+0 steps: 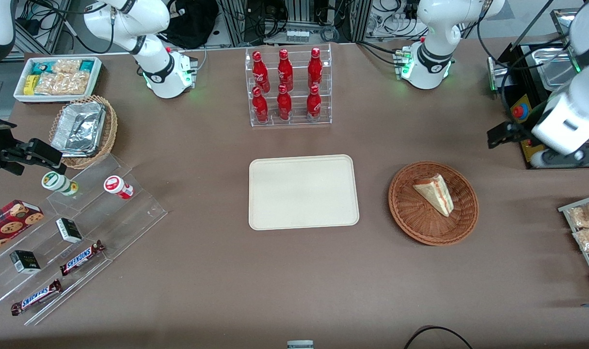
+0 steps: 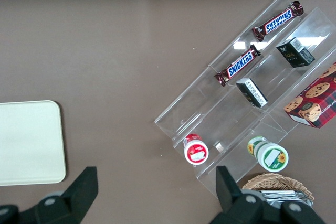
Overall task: Place sandwich from basket to tray
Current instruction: 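Move the left gripper over the wrapped sandwich in the wicker basket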
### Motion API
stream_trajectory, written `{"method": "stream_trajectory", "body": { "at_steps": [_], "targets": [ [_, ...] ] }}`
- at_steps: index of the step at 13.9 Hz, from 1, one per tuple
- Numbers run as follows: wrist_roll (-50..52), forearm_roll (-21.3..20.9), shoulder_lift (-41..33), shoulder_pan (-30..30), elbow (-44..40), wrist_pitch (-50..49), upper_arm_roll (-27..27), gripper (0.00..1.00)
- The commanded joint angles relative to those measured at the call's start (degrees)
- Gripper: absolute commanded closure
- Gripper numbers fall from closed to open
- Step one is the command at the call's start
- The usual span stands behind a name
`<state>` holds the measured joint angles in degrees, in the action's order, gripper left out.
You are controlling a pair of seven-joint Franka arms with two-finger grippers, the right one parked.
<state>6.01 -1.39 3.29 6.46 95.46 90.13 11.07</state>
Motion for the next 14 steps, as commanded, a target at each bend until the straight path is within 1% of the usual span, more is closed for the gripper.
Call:
{"method": "stream_trajectory", "body": {
  "at_steps": [1,5,7,8,11,12,14],
  "targets": [
    [4.1,-0.5,-0.4,0.4,10.8,11.8,0.8,0.0],
    [20.2,-0.7,-0.9,0.3,24.9,31.8,2.5,0.0],
    [26.4,-0.7,-2.5,0.2,32.0,40.4,2.7,0.0],
    [29.9,-0.6,-2.4,0.3,33.3,42.3,2.7,0.0],
    [39.3,-0.6,-1.2,0.2,33.6,42.9,3.3,0.0],
    [41.4,-0.6,-0.3,0.2,33.6,42.9,3.3,0.0],
    [41.8,-0.6,1.7,0.2,33.6,43.0,3.3,0.0]
  ]
}}
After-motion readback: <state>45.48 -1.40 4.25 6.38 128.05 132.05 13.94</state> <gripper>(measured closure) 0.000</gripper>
